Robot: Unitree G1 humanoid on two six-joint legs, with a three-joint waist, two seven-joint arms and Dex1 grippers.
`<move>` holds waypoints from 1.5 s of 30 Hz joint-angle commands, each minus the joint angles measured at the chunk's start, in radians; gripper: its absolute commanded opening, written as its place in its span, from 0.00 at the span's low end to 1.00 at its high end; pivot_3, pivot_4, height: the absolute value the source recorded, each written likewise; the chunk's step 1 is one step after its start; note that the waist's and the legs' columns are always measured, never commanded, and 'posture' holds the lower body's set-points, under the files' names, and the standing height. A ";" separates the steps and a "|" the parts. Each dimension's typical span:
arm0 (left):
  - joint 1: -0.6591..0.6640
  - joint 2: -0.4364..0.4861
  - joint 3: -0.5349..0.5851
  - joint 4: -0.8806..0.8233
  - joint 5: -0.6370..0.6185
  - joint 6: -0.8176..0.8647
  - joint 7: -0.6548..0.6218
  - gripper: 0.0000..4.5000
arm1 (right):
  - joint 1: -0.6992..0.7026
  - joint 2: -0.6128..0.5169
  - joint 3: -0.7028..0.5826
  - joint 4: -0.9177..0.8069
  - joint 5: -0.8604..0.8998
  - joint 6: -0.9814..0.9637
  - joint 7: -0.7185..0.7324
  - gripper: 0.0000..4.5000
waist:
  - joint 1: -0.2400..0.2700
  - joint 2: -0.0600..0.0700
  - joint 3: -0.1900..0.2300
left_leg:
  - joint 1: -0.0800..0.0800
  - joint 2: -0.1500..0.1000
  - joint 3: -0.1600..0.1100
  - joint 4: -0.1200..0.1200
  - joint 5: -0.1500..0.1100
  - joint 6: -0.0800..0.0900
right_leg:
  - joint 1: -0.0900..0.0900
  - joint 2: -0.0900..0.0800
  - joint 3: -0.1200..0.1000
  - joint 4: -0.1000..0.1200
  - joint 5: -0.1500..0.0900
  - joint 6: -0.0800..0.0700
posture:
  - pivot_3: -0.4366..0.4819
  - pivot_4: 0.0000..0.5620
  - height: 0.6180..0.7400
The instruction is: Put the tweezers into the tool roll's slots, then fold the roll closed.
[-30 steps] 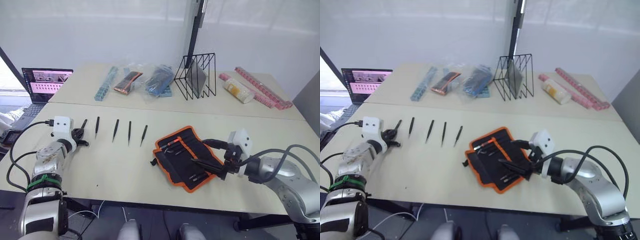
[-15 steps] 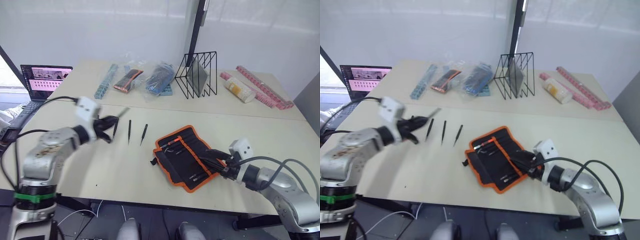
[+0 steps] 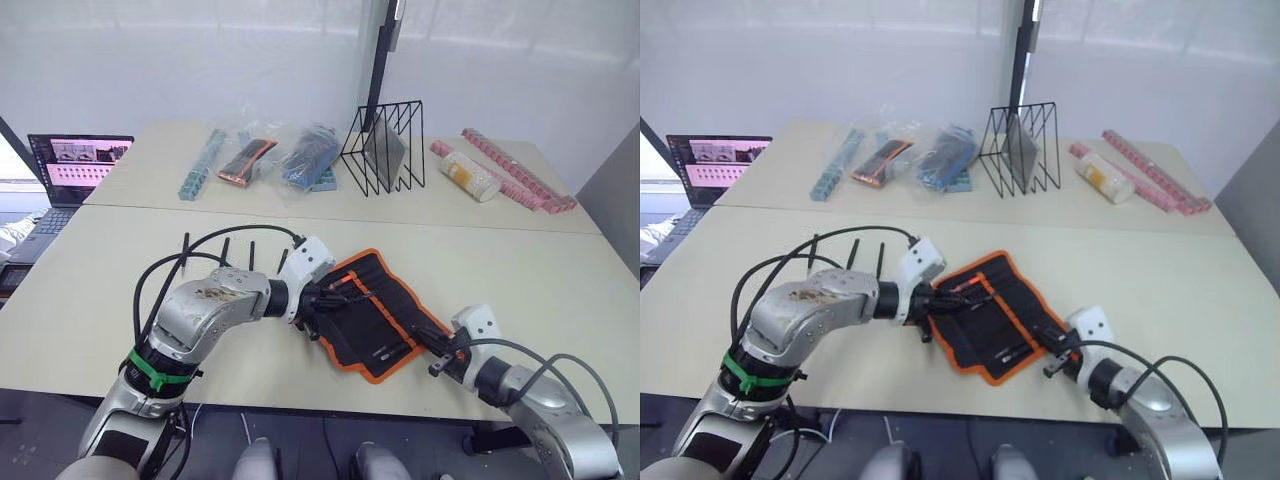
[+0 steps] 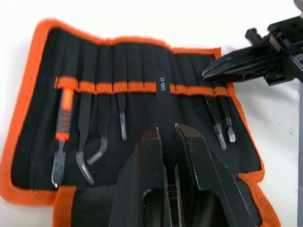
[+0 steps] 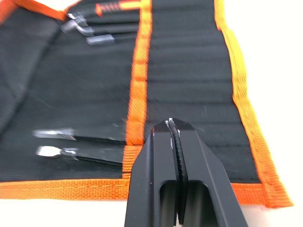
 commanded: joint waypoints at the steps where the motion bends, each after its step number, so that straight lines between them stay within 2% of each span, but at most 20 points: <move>1: -0.039 -0.012 -0.005 -0.006 0.006 0.074 0.034 0.00 | 0.014 0.013 0.019 0.001 -0.029 -0.005 -0.024 0.00 | 0.000 0.000 0.000 | 0.000 0.000 0.000 0.000 0.000 0.000 | 0.000 0.000 0.000 0.000 0.000 0.000 | 0.48 0.27 0.54; 5: -0.064 -0.025 -0.040 0.007 0.036 0.106 0.067 0.00 | 0.002 0.023 0.042 0.016 -0.045 0.022 -0.046 0.00 | -0.002 0.000 0.000 | 0.000 0.000 -0.001 0.000 0.000 0.000 | 0.000 0.000 0.000 0.000 0.000 0.000 | 0.48 0.27 0.54; 12: -0.078 0.005 -0.105 0.011 0.076 0.117 0.076 0.00 | 0.009 0.037 0.085 -0.021 -0.055 0.080 -0.076 0.00 | -0.006 0.000 0.000 | 0.001 0.000 -0.002 0.000 0.001 0.000 | 0.001 0.000 0.000 0.000 0.000 0.000 | 0.48 0.27 0.54; 22: -0.099 -0.070 -0.144 0.072 0.124 0.078 0.091 0.00 | 0.016 0.050 0.123 -0.057 -0.074 0.116 -0.104 0.00 | -0.006 0.000 0.000 | 0.001 -0.001 -0.003 0.000 0.001 0.000 | 0.003 0.000 0.000 0.000 0.000 0.000 | 0.48 0.27 0.54; 36: -0.151 -0.161 -0.220 0.296 0.248 -0.106 0.060 0.00 | 0.093 0.069 0.135 -0.100 -0.098 0.115 -0.132 0.00 | -0.005 0.000 0.000 | 0.009 -0.005 -0.008 -0.002 0.001 0.000 | 0.014 0.000 0.000 -0.003 -0.001 0.001 | 0.48 0.27 0.54; 45: -0.200 -0.222 -0.249 0.470 0.317 -0.282 -0.027 0.00 | 0.097 0.080 0.158 -0.114 -0.117 0.125 -0.145 0.00 | -0.005 0.000 0.000 | 0.008 -0.005 -0.009 -0.003 0.001 0.000 | 0.015 0.000 0.000 -0.005 -0.001 0.001 | 0.48 0.27 0.54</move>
